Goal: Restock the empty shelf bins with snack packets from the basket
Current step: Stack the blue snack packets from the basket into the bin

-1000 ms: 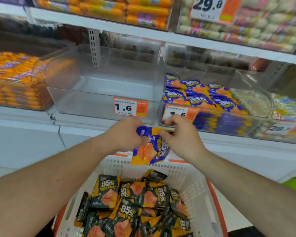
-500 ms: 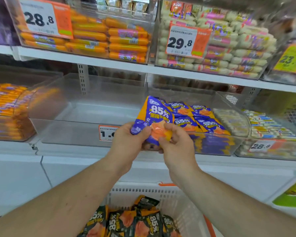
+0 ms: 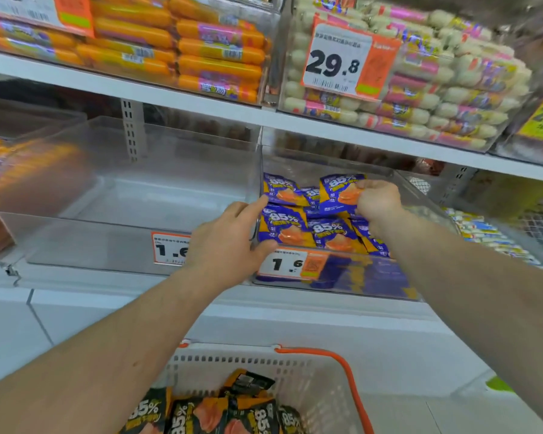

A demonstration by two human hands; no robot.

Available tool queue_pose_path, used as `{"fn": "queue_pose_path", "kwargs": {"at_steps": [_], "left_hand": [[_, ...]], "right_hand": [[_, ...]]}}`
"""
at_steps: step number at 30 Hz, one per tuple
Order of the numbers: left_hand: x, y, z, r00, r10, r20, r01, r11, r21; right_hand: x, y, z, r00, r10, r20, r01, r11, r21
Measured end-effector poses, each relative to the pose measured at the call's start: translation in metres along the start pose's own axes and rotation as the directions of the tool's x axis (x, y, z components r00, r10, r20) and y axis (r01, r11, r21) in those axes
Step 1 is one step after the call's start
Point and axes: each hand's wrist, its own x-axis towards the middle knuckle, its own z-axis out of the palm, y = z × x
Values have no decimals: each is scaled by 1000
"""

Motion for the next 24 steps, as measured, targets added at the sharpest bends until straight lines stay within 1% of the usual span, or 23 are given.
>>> {"fn": "queue_pose_path", "kwargs": {"at_steps": [4, 7, 9, 11, 12, 15, 18, 22, 24], "left_hand": [[-1, -1, 3, 998, 14, -64, -13, 1000, 13], [-2, -2, 6, 994, 36, -107, -35, 999, 12], [-1, -3, 8, 990, 45, -135, -45, 999, 5], [-2, -3, 9, 990, 49, -136, -48, 999, 8], [-2, -4, 10, 989, 50, -136, -50, 999, 4], [-2, -4, 8, 991, 58, -122, -57, 998, 9], [-2, -4, 8, 995, 57, -83, -55, 998, 18], [-1, 0, 5, 998, 54, -36, -52, 998, 38], [-1, -1, 5, 999, 51, -18, -50, 998, 40]], "right_hand": [[28, 9, 15, 997, -1, 79, 16, 981, -193], [34, 13, 23, 987, 17, 158, 16, 978, -209], [33, 14, 27, 970, 10, 243, 55, 964, -259], [33, 12, 30, 964, -19, 265, 119, 923, -366], [33, 12, 32, 964, -28, 263, 142, 893, -427], [36, 14, 37, 969, -38, 245, 192, 743, -641], [40, 16, 39, 975, -41, 218, 190, 659, -728], [41, 20, 35, 978, -53, 202, 191, 626, -757], [38, 20, 31, 989, -68, 135, 147, 632, -761]]}}
